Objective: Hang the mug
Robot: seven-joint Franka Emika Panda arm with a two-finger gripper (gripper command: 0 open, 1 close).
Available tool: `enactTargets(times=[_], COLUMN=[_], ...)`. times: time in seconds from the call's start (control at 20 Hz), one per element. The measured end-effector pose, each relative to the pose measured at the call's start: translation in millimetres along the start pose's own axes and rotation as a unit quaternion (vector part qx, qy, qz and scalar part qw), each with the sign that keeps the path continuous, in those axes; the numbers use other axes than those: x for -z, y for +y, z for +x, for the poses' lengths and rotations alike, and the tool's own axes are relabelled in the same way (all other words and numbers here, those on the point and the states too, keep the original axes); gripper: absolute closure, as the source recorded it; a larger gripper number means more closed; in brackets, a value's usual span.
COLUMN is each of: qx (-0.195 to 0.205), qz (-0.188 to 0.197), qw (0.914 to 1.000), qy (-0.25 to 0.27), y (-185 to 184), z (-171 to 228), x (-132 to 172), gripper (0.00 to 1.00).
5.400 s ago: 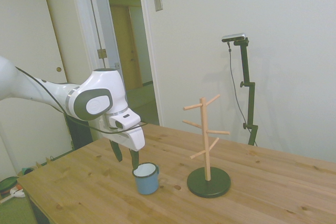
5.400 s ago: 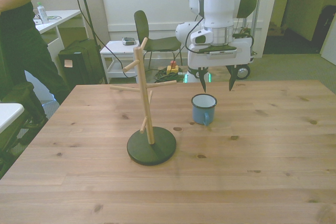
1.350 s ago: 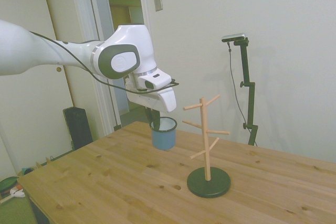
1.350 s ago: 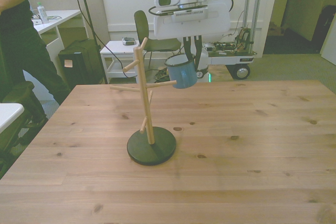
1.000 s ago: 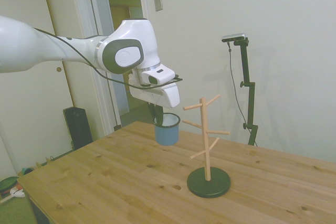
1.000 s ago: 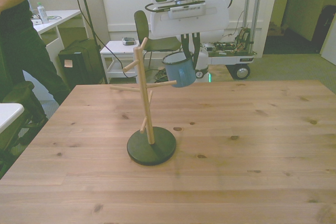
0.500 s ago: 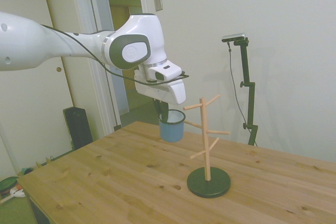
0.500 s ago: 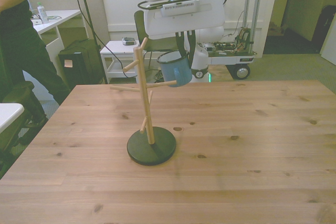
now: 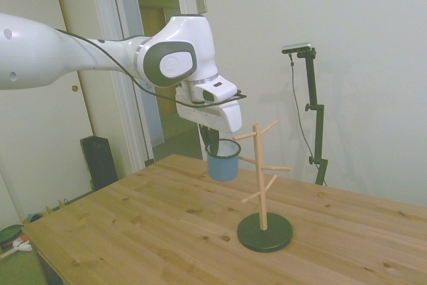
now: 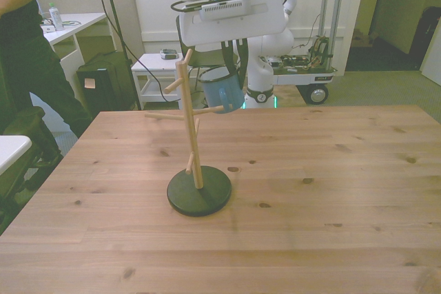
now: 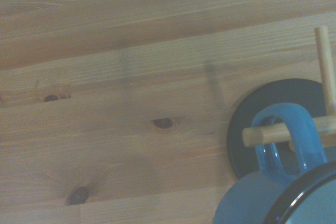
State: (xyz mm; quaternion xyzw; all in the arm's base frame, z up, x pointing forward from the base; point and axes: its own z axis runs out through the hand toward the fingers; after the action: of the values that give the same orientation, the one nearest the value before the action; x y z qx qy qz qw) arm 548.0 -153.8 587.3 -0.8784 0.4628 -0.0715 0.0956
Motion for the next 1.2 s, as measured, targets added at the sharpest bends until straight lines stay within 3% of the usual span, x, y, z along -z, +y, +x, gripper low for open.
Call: enactTargets(times=[0.15,0.2,1.2], qx=[-0.003,-0.005,-0.017], qz=[0.0,-0.001,-0.005], qw=[1.0,1.0,0.9998], qy=[-0.004,-0.005,-0.009], y=[4.4,5.2,14.2], z=[6.0,7.8,17.2], x=[-4.3,-6.2,-3.2], gripper=[1.0,0.0,0.0])
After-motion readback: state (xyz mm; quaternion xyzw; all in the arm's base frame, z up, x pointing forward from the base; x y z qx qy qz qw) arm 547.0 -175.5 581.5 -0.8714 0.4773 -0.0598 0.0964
